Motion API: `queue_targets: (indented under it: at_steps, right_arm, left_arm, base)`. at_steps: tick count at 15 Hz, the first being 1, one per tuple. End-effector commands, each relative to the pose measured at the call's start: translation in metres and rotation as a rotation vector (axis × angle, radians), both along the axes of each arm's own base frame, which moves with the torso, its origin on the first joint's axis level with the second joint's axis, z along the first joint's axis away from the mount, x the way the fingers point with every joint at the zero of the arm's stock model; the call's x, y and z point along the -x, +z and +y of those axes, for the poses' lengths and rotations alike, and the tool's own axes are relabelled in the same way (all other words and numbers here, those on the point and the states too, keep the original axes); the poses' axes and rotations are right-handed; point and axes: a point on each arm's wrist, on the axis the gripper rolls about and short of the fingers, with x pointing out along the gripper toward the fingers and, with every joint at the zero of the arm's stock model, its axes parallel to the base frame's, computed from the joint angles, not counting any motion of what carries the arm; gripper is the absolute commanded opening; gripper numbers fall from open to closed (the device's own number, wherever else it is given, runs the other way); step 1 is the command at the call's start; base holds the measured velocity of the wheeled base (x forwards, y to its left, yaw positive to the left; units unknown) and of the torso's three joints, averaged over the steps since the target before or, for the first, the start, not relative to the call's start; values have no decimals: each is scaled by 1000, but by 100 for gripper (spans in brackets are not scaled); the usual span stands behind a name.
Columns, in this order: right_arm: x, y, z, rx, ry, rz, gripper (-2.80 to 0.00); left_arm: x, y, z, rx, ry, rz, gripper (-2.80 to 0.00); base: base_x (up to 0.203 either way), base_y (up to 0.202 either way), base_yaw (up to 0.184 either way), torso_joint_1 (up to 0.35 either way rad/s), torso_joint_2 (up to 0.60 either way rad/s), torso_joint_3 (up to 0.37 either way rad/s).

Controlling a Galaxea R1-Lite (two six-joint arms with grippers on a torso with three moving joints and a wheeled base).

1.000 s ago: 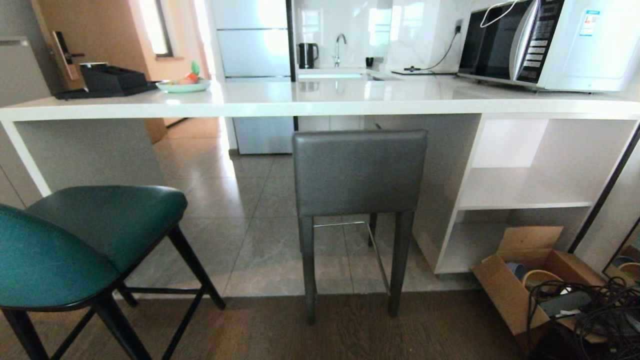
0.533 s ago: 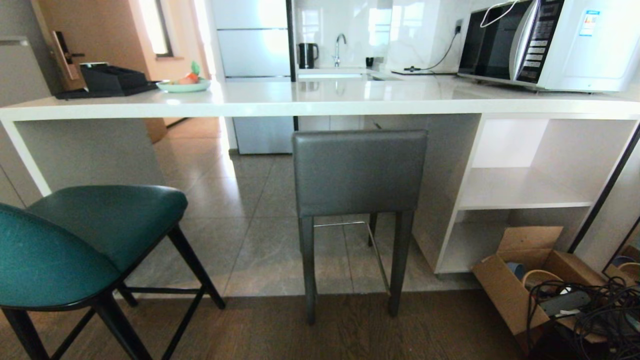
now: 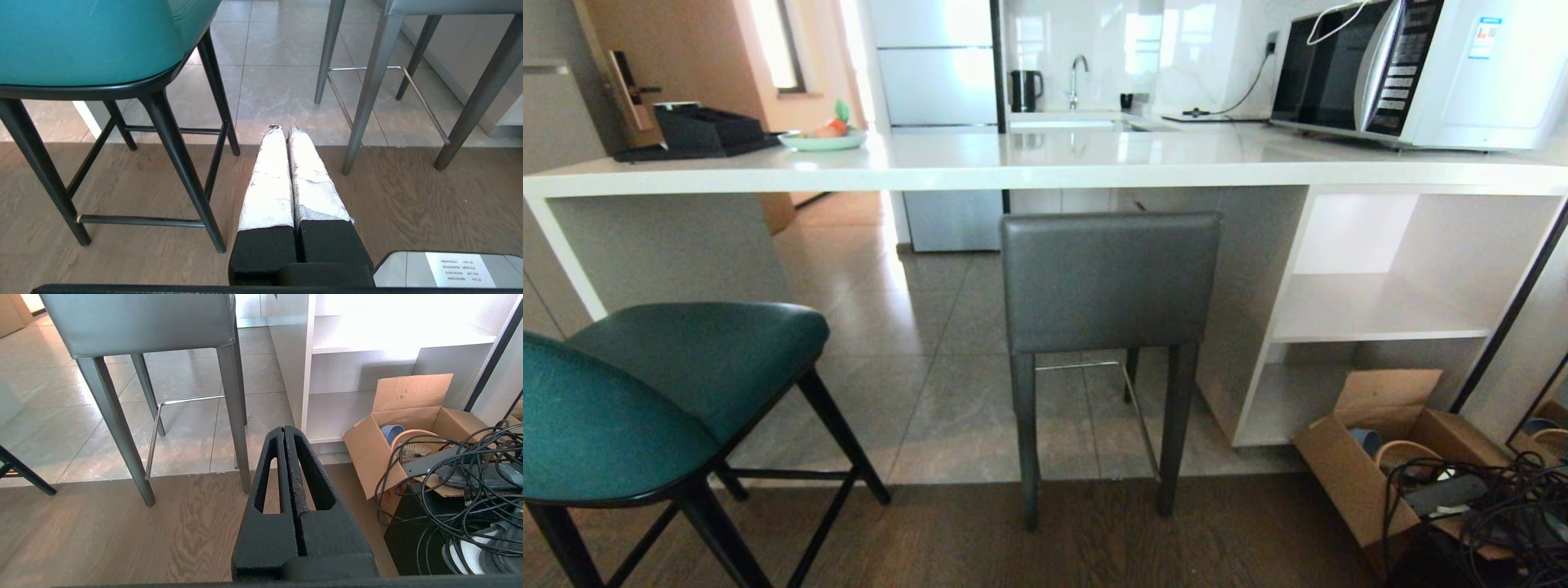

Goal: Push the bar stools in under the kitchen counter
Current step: Pull the gray chair out from under the dining table

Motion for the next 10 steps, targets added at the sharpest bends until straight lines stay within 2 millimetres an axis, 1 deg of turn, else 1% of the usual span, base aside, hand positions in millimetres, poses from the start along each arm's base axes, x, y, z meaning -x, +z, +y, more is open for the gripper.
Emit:
queue_targets:
  at_steps: [1, 10]
  right_arm:
    - [0, -1, 0, 0, 0, 6, -280]
    - [0, -1, 0, 0, 0, 6, -280]
  left_arm:
    - [0, 0, 0, 0, 0, 2, -280]
    - [0, 0, 0, 9, -1, 1, -280]
  base:
    - [0, 0, 0, 0, 0, 0]
    - [0, 0, 0, 0, 0, 0]
